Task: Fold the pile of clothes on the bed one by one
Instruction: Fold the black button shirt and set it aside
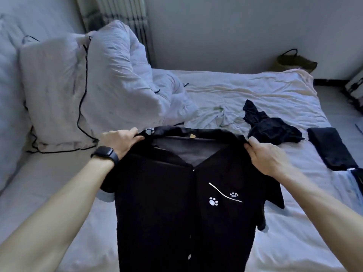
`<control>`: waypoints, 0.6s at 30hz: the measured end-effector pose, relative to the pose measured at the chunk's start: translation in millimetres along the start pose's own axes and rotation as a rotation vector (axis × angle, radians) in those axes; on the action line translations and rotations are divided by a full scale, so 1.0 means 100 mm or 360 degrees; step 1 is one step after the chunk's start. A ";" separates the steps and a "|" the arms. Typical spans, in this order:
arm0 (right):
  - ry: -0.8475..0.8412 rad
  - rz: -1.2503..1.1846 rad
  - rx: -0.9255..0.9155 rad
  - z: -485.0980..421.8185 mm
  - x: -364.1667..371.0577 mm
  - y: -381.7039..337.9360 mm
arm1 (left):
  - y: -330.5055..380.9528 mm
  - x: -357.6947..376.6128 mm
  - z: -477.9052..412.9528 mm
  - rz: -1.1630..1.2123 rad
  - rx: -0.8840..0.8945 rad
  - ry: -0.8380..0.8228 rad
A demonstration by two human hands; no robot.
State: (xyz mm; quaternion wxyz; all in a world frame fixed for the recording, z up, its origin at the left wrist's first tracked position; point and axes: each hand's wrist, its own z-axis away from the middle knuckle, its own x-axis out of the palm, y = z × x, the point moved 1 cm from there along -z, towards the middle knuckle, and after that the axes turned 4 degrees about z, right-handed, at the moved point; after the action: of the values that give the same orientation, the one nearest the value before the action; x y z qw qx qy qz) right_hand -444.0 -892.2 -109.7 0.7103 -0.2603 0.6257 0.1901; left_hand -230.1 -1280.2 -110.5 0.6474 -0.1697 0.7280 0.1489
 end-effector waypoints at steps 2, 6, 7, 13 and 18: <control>-0.0082 0.0099 0.0031 -0.40 0.45 0.04 | 0.01 0.52 -0.35 0.0036 0.0010 -0.0229; -0.0195 0.0295 0.0045 -1.09 1.33 0.17 | 0.07 1.58 -0.82 0.0073 0.0073 -0.0559; -0.0218 0.0341 0.0040 -1.25 1.53 0.21 | 0.07 1.82 -0.93 0.0060 0.0082 -0.0547; -0.0184 0.0452 0.0220 -1.96 2.54 0.32 | 0.16 3.01 -1.48 0.0128 -0.0077 -0.0245; -0.0110 -0.0021 0.0407 -1.39 3.35 0.16 | 0.51 3.77 -0.48 0.0437 -0.0367 -0.0186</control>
State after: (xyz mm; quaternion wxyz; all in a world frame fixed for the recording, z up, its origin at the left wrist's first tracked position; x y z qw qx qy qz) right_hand -515.1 -982.3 -453.9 0.7600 -0.1651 0.6184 0.1131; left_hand -334.0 -1276.0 -479.0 0.6383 -0.1330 0.6837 0.3280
